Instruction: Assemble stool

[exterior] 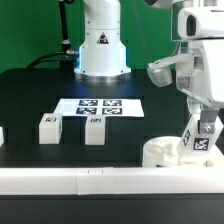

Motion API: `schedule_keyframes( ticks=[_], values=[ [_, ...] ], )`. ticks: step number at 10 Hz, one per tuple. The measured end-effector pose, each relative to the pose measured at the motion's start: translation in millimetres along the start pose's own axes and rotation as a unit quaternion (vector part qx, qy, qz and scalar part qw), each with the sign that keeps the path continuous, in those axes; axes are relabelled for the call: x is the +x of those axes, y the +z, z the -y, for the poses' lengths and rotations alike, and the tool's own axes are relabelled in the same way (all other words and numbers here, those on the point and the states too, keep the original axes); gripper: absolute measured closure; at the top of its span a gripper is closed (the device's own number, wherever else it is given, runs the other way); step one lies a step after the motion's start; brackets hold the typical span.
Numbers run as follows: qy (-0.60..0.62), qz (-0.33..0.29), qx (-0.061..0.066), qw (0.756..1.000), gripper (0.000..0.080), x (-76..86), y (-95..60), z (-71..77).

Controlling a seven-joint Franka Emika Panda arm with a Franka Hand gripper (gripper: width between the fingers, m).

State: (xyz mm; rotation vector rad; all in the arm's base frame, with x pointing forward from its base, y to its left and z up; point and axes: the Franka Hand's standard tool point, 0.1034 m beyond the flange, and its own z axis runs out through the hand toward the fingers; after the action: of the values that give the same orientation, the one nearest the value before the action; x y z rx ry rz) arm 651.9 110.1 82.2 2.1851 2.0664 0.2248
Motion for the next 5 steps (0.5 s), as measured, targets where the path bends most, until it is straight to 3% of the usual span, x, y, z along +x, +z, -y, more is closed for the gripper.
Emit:
schedule_keyframes(
  ticks=[3,5],
  values=[
    [0.009,0.000,0.000,1.000,0.0430,0.0,-0.1,-0.2],
    [0.084,-0.003,0.000,0.996,0.0430,0.4,0.0,-0.1]
  ],
)
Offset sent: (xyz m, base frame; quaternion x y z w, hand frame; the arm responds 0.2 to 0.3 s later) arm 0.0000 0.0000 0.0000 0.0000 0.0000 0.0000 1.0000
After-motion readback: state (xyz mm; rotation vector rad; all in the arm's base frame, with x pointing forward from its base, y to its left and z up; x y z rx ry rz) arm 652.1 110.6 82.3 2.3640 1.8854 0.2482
